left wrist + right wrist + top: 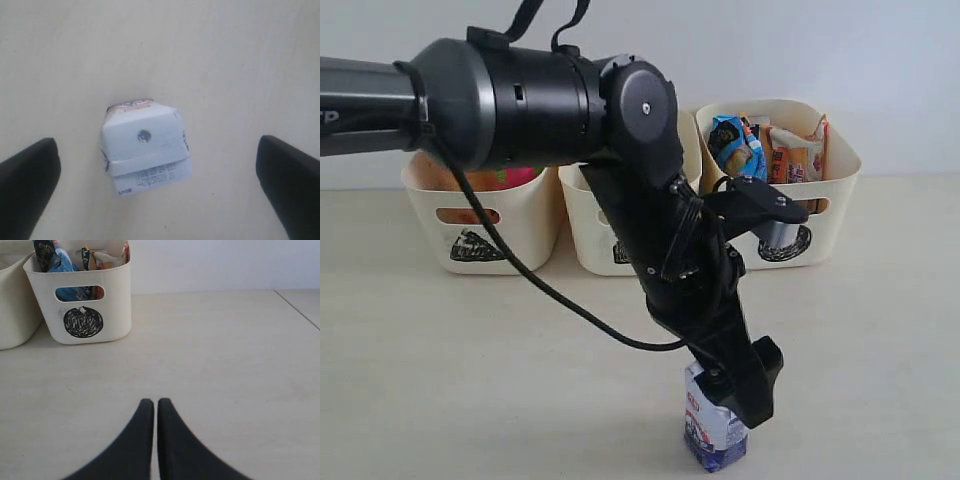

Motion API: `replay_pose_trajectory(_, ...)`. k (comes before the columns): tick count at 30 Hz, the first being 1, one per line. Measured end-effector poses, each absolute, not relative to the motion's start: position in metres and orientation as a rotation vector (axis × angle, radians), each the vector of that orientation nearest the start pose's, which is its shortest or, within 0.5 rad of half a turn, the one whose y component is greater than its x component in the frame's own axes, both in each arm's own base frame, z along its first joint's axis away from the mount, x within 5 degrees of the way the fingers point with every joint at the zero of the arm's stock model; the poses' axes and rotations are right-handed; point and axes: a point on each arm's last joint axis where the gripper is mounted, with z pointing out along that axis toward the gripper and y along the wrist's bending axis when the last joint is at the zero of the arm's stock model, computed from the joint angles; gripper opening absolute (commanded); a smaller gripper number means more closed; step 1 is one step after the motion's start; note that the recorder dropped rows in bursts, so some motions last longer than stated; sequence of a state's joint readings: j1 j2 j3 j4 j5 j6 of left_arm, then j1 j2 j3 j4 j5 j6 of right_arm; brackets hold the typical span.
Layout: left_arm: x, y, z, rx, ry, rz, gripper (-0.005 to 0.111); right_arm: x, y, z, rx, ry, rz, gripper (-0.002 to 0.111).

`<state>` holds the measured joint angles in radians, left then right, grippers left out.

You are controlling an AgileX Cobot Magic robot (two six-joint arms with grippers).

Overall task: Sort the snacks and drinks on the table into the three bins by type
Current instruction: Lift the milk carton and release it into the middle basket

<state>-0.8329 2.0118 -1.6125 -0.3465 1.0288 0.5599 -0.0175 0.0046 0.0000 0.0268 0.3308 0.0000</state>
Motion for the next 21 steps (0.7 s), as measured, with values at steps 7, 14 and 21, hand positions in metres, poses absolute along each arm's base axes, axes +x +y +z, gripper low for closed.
replay_pose_trajectory(7,0.265,-0.335,0.206,1.736,2.384,-0.476,0.105,0.054,0.0,0.183,0.033,1.819,0.013,0.0)
replay_pose_trajectory(14,0.269,-0.342,0.192,1.722,2.361,-0.429,0.105,0.054,0.0,0.183,0.033,1.819,0.013,0.0)
replay_pose_trajectory(21,0.272,-0.343,0.177,1.717,2.392,-0.394,0.105,0.054,0.0,0.183,0.033,1.819,0.013,0.0)
